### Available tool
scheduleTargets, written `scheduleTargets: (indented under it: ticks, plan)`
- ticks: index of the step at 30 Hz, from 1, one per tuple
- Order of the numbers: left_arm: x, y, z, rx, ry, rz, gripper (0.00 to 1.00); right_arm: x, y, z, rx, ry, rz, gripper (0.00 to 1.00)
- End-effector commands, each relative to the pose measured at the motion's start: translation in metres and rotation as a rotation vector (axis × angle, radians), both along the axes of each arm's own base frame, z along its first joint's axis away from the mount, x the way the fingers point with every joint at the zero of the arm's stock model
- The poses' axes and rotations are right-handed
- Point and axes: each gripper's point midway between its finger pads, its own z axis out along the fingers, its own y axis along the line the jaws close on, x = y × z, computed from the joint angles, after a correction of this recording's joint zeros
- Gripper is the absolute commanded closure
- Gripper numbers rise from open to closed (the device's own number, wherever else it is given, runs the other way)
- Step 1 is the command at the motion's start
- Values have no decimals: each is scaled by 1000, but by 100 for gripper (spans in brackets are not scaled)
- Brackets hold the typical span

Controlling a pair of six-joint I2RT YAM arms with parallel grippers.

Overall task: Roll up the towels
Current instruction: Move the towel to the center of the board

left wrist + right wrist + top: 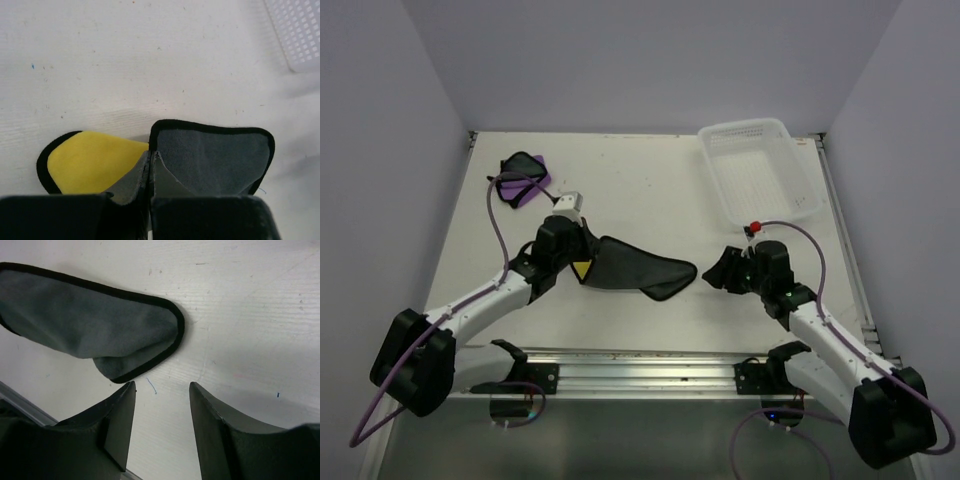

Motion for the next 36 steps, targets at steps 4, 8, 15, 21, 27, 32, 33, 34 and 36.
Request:
scheduleTargets:
  ticks: [4,8,15,21,27,32,33,34,36]
  plan:
    - [-2,3,20,5,-57,-6,100,30,13,-16,42,-2,-18,49]
    - [-4,4,13,15,-41,-10,100,46,24,-21,81,1,-11,49]
    - [-3,3,15,16,-48,-14,100,63,30,-32,90,22,-26,49]
    - [-2,1,22,17,-57,-22,100,69,34,-48,91,69,-27,53]
    - [0,-1,29,12,-68,-30,100,69,37,-53,98,81,-18,55]
    - [0,-2,34,5,-75,-31,100,64,40,-58,69,94,6,55]
    - [0,-2,35,2,-79,-31,100,62,40,-60,63,98,10,55]
    - [1,-2,36,3,-81,-33,100,61,40,-61,57,100,7,55]
    - [1,-2,37,2,-82,-32,100,59,38,-65,41,112,6,56]
